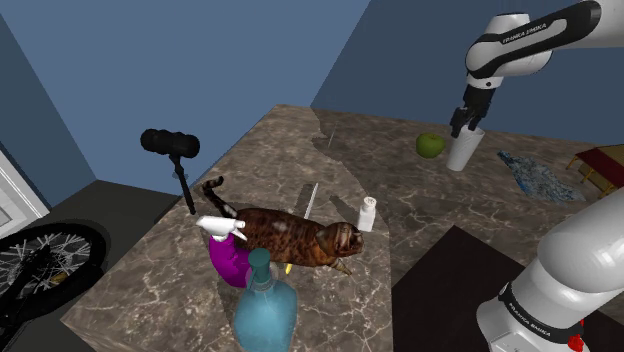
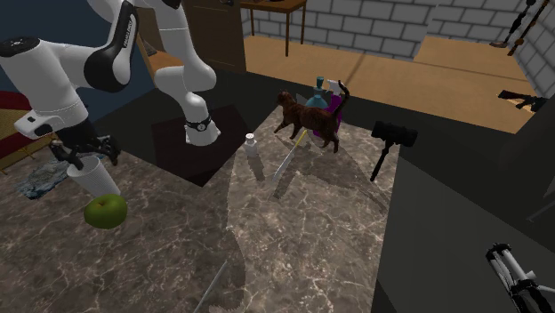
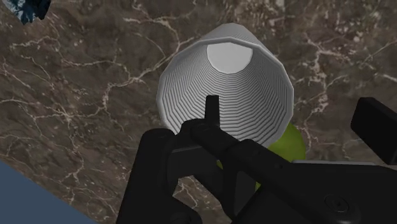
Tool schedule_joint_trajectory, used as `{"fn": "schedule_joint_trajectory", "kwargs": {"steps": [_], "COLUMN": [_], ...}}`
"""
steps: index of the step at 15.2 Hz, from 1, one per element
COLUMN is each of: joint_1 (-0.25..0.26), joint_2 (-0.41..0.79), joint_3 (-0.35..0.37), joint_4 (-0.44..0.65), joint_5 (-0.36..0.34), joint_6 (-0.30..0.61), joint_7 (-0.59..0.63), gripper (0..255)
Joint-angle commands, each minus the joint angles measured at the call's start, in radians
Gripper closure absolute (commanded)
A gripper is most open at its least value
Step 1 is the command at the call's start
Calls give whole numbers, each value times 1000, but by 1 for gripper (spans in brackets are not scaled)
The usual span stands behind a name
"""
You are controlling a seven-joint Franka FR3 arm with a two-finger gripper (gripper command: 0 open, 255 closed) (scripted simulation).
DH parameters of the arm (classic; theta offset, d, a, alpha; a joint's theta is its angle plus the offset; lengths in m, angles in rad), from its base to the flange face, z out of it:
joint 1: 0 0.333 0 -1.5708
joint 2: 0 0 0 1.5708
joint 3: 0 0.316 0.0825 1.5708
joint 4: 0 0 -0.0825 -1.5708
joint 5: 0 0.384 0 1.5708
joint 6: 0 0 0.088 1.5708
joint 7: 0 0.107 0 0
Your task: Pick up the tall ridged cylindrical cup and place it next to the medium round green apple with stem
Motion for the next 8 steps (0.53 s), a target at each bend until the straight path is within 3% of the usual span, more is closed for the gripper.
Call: {"fn": "schedule_joint_trajectory", "kwargs": {"steps": [1, 5, 8], "joint_1": [0, 5, 5], "joint_2": [0, -40, -41], "joint_3": [0, 17, 17], "joint_4": [0, 90, 90], "joint_5": [0, -2, -2], "joint_6": [0, -130, -130], "joint_7": [0, 5, 5], "gripper": [0, 0, 0]}}
